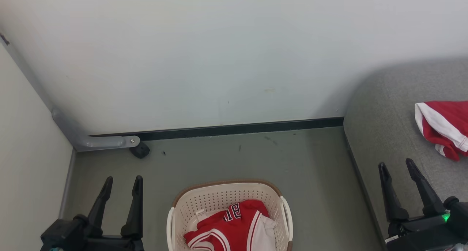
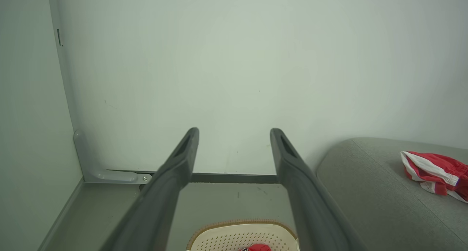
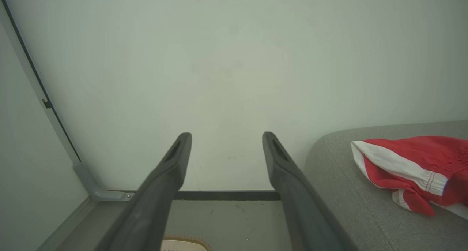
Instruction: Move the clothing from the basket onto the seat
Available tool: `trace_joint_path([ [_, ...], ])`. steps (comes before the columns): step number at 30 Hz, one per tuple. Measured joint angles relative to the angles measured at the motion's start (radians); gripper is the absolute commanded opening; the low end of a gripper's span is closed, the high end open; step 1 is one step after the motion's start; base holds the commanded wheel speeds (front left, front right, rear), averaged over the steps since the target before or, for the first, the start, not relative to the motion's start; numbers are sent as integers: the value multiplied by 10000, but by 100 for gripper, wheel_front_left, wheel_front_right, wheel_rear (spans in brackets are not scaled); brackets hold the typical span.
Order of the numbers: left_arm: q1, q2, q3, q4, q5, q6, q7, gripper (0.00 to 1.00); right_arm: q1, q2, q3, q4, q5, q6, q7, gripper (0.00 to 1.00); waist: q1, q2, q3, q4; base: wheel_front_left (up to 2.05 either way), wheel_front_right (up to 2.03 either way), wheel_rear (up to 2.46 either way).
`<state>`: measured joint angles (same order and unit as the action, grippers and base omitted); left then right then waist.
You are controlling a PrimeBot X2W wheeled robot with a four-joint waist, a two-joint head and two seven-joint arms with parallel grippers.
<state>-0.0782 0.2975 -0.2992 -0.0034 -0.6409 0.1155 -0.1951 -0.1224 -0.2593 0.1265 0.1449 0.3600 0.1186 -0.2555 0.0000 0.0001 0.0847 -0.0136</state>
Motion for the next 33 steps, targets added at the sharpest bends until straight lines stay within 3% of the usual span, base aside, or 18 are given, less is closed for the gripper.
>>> trace_joint_path([
  [17,-458,21,-311,-384,297,-6,635,100,-200,79,107,-466,6,-146,92,100,1,0,1209,-339,0,0,0],
  [33,-2017,-50,-895,951,368,-382,1427,100,-844,217,109,-516,4,-230,90,100,2,1,2614,-899,0,0,0],
])
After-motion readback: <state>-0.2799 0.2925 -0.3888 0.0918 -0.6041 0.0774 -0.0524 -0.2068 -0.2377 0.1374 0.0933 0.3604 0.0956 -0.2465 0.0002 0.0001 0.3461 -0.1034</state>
